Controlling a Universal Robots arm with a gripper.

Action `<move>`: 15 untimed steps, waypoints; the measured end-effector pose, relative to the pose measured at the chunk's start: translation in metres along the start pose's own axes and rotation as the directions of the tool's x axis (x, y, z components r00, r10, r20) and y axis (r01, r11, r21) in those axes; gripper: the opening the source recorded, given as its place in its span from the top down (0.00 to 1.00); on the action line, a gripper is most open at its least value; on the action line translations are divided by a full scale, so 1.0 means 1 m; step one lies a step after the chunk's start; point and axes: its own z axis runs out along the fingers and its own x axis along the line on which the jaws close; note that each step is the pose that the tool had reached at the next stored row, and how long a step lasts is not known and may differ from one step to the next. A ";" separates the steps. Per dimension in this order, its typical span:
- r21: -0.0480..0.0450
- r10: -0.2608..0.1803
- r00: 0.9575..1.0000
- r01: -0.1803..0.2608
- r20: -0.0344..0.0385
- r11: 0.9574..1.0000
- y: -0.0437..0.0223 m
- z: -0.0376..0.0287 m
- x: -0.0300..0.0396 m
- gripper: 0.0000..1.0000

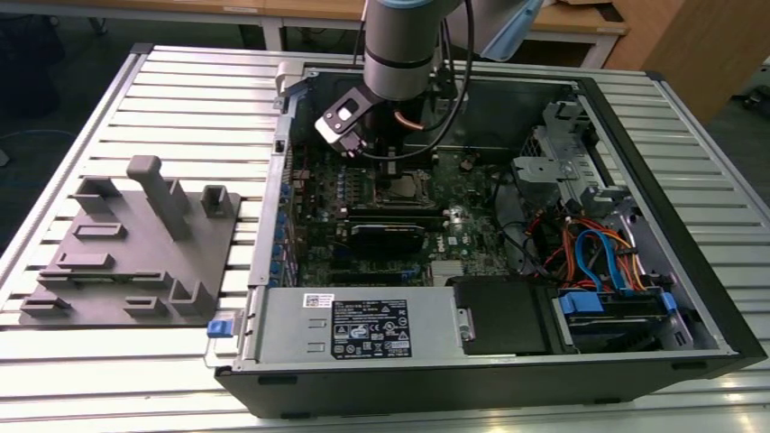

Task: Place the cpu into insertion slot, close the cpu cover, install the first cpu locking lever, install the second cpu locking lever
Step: 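Close the cpu cover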

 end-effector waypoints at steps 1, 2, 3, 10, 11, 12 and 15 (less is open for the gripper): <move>0.000 0.000 1.000 0.000 0.000 1.000 0.0000 0.0000 0.0000 0.90; 0.000 0.000 1.000 0.000 0.000 1.000 0.0000 0.0000 0.0000 0.90; 0.000 0.000 1.000 0.000 0.000 1.000 0.0000 0.0001 0.0000 0.90; 0.000 0.000 1.000 0.000 0.000 1.000 0.0000 -0.0013 0.0001 0.90; 0.000 0.000 1.000 0.000 0.000 1.000 0.0000 -0.0019 0.0001 0.90; 0.000 0.000 1.000 0.000 0.000 1.000 0.0000 -0.0026 0.0001 0.90; 0.000 0.000 1.000 0.000 0.000 1.000 0.0000 -0.0039 0.0001 0.90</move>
